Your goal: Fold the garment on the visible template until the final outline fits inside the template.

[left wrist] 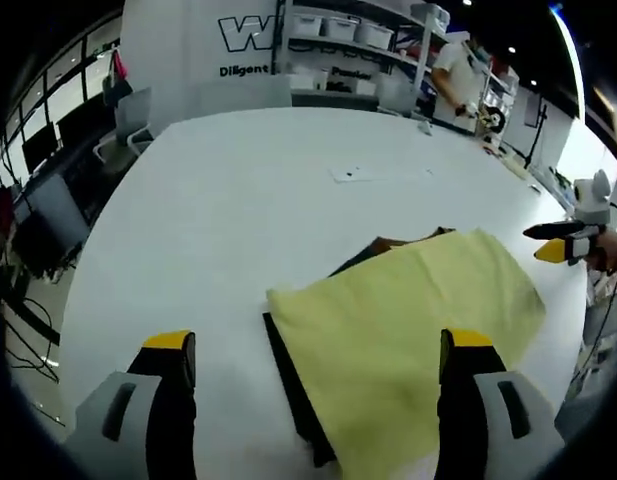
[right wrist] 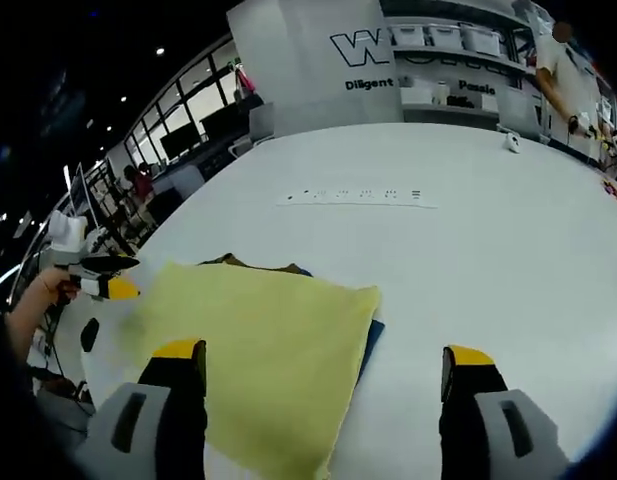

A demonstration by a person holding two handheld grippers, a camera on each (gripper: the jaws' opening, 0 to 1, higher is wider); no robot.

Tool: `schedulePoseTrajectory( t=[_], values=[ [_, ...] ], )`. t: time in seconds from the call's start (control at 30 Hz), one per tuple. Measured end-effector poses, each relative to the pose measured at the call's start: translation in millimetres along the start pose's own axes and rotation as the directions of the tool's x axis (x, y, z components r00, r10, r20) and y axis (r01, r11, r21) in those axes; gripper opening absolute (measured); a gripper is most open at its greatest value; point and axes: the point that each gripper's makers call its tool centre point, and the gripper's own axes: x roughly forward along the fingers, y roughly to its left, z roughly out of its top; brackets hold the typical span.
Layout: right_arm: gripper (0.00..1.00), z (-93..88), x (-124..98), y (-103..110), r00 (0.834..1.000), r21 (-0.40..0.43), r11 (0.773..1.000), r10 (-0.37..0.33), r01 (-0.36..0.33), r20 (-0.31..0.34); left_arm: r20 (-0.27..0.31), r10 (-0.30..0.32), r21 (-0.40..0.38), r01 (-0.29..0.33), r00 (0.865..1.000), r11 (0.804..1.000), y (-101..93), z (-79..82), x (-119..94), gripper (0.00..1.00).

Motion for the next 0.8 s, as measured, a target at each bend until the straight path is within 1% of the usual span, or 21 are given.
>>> schedulePoseTrajectory(
  t=[0.07, 0.1, 0.2, 0.27, 0.33, 0.43, 0.47, 0.57, 0.67, 0.8],
  values=[
    [0.98, -3.2, -2, 2, 1.000, -0.003, 1.000, 0.004, -0.004, -0.001, 0.003, 0.001, 0.001, -0.001, 1.000, 1.000, 0.2, -2.7, -2, 0.99],
    [0.98, -6.0, -3, 3, 1.000, -0.006, 1.000, 0.007, -0.007, -0.005, -0.008, 0.007, -0.003, -0.007, 1.000, 1.000, 0.6, -6.4, -3, 0.99],
    [0.96, -14.8, -5, 5, 1.000, -0.017, 1.000, 0.011, -0.011, -0.021, -0.002, 0.004, 0.002, -0.004, 1.000, 1.000, -1.3, -11.5, -8, 0.99],
    [0.94, -20.9, -7, 6, 0.999, -0.014, 1.000, 0.016, -0.016, -0.030, -0.001, -0.017, 0.005, 0.017, 1.000, 1.000, -6.5, -16.2, -12, 0.99],
    [0.93, -26.4, -9, 6, 0.999, -0.009, 1.000, 0.019, -0.019, -0.036, -0.009, -0.022, 0.005, 0.022, 1.000, 1.000, -8.6, -20.9, -14, 0.97],
    [0.91, -35.1, -12, 7, 0.998, -0.005, 1.000, 0.023, -0.023, -0.051, -0.027, -0.020, -0.002, 0.020, 0.999, 1.000, -11.8, -33.4, -20, 0.95],
    [0.88, -37.7, -13, 7, 0.998, -0.005, 1.000, 0.025, -0.025, -0.055, -0.025, -0.020, -0.007, 0.020, 0.999, 1.000, -11.9, -35.8, -21, 0.95],
    [0.81, -48.3, -17, 10, 0.996, -0.008, 0.999, 0.037, -0.038, -0.077, -0.047, -0.029, -0.025, 0.028, 0.998, 0.999, -15.3, -49.0, -25, 0.94],
    [0.79, -58.7, -20, 10, 0.995, -0.010, 0.999, 0.037, -0.038, -0.089, -0.072, -0.031, -0.022, 0.029, 0.997, 0.999, -17.3, -62.6, -31, 0.90],
    [0.74, -68.4, -23, 11, 0.994, -0.006, 0.999, 0.044, -0.045, -0.101, -0.093, -0.048, -0.034, 0.045, 0.995, 0.998, -21.3, -77.1, -38, 0.87]
  ],
)
